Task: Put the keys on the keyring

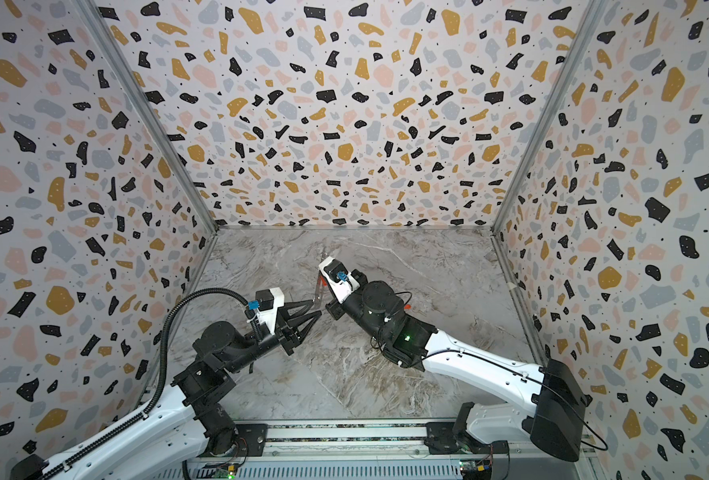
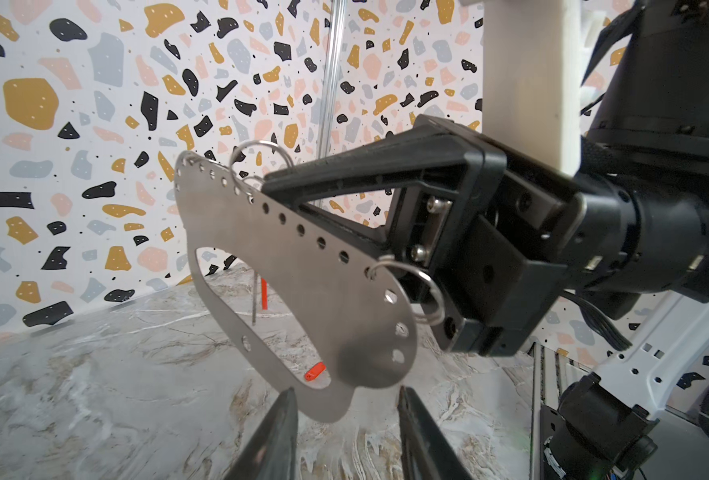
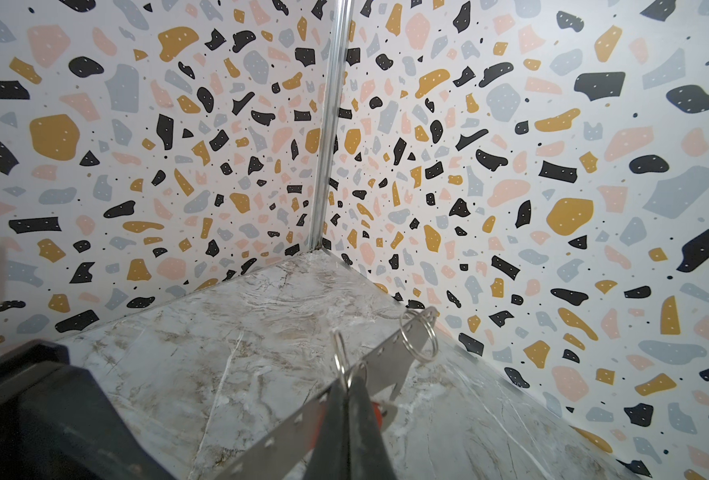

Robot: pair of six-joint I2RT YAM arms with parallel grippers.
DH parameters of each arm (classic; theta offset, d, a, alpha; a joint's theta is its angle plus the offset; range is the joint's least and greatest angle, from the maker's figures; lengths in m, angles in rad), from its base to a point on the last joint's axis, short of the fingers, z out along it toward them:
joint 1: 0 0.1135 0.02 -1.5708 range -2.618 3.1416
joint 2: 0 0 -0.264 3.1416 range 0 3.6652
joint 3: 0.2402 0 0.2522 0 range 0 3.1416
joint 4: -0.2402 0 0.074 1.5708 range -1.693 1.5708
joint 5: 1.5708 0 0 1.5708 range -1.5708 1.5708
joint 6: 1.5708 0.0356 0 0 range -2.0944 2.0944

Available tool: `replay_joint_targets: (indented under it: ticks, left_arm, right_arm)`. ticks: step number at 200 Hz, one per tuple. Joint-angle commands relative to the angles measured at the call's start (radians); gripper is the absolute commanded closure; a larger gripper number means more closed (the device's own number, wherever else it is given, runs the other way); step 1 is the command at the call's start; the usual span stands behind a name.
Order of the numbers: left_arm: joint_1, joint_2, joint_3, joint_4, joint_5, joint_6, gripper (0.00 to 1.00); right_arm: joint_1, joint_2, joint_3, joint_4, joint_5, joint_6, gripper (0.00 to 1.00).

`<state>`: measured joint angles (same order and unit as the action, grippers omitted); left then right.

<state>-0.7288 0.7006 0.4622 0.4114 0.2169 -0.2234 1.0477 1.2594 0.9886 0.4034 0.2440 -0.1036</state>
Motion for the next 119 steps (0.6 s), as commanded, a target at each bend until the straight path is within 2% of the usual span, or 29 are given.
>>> replay_joint_targets:
  ticks: [1,42,71,119]
  left_arm:
    - [-0.002,-0.015,-0.007,0.037,-0.095,-0.004,0.60]
    - [-0.003,-0.008,-0.018,0.069,-0.130,-0.007,0.59]
    - [-0.003,0.004,-0.008,0.048,-0.223,-0.014,0.59]
    - [-0.003,0.012,-0.008,0.102,-0.198,0.033,0.58]
  right_arm:
    - [0.006,-0.038,0.016,0.012,0.022,-0.008,1.00]
    - [0.008,-0.058,-0.001,-0.018,0.025,-0.004,1.00]
    - [0.008,-0.071,-0.012,-0.025,0.022,-0.005,1.00]
    - [0.010,-0.077,-0.014,-0.053,-0.034,-0.003,1.00]
